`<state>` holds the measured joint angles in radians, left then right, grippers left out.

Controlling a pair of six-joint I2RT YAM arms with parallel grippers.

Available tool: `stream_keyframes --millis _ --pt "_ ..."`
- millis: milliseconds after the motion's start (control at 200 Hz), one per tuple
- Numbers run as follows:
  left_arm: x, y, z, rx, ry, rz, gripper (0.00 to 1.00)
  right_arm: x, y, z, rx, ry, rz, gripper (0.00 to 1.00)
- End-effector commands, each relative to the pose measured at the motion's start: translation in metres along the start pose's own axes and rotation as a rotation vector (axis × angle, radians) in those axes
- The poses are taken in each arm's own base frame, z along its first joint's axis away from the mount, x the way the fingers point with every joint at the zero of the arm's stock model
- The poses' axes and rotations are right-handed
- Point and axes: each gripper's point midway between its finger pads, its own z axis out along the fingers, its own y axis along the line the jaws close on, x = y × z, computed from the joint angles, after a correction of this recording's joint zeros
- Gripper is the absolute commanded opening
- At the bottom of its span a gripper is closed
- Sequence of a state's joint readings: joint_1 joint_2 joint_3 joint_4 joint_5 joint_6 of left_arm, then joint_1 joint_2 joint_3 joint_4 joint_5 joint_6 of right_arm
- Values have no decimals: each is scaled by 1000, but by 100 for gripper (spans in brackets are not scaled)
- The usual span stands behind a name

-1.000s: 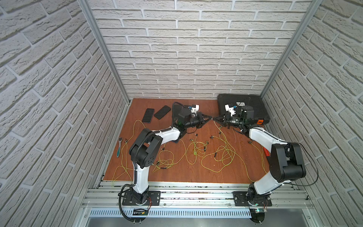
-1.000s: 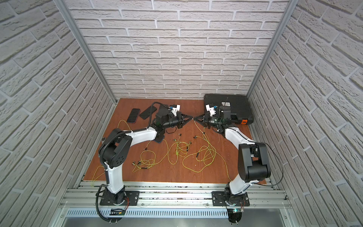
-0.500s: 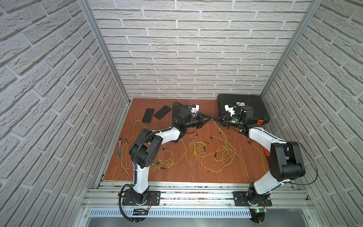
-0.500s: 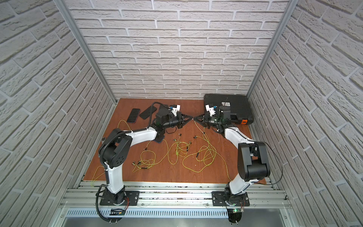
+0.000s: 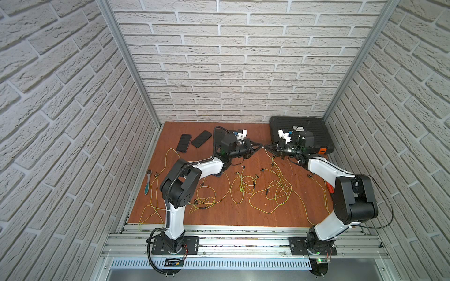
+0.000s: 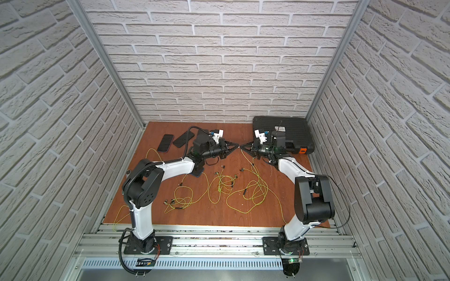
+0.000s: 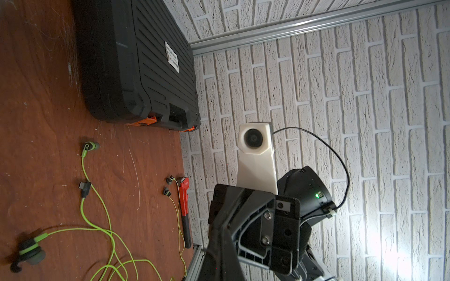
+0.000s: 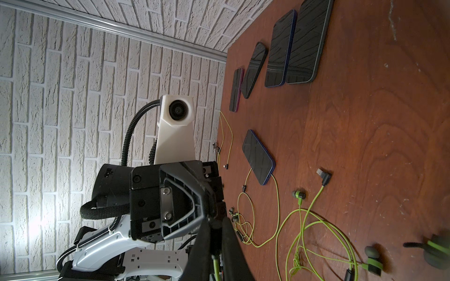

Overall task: Plug wired earphones into phones
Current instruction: Pick up the wired earphone from the center of the board.

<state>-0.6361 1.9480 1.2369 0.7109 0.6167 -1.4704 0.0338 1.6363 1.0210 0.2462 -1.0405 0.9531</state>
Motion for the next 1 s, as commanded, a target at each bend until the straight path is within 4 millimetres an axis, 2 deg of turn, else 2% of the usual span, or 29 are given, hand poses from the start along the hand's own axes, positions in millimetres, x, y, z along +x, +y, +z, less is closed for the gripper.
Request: stream_keyframes --millis 0,135,230,315,370,440,515,540,640,740,795,995 --pt "2 -18 5 54 7 45 0 -2 16 3 -36 8 -75 9" --pt "-1 -18 2 36 -6 58 0 0 17 0 -12 1 -119 6" --pt "-9 -14 -7 -24 -38 75 31 1 16 -4 34 -15 -169 6" --pt "-22 -2 -26 -128 -100 74 55 2 13 -13 113 -49 -244 6" --pt "-32 10 -44 -235 -144 68 70 3 9 -21 185 -72 -294 6" --pt "-42 28 -73 -410 -202 43 79 7 0 -32 291 -85 -329 6" --pt "-43 75 -125 -733 -269 -103 93 10 -10 -43 389 -89 -371 6" --pt "-36 90 -145 -845 -281 -163 97 12 -14 -46 419 -88 -381 6" --pt "-25 126 -209 -1133 -370 -328 98 20 -28 -56 514 -82 -402 6" --pt "-14 142 -238 -1289 -385 -437 98 31 -41 -61 561 -68 -400 6" --pt "-15 149 -242 -1336 -386 -459 98 36 -45 -62 570 -63 -400 6" --pt "-22 173 -231 -1406 -384 -558 98 47 -54 -62 579 -32 -396 6"
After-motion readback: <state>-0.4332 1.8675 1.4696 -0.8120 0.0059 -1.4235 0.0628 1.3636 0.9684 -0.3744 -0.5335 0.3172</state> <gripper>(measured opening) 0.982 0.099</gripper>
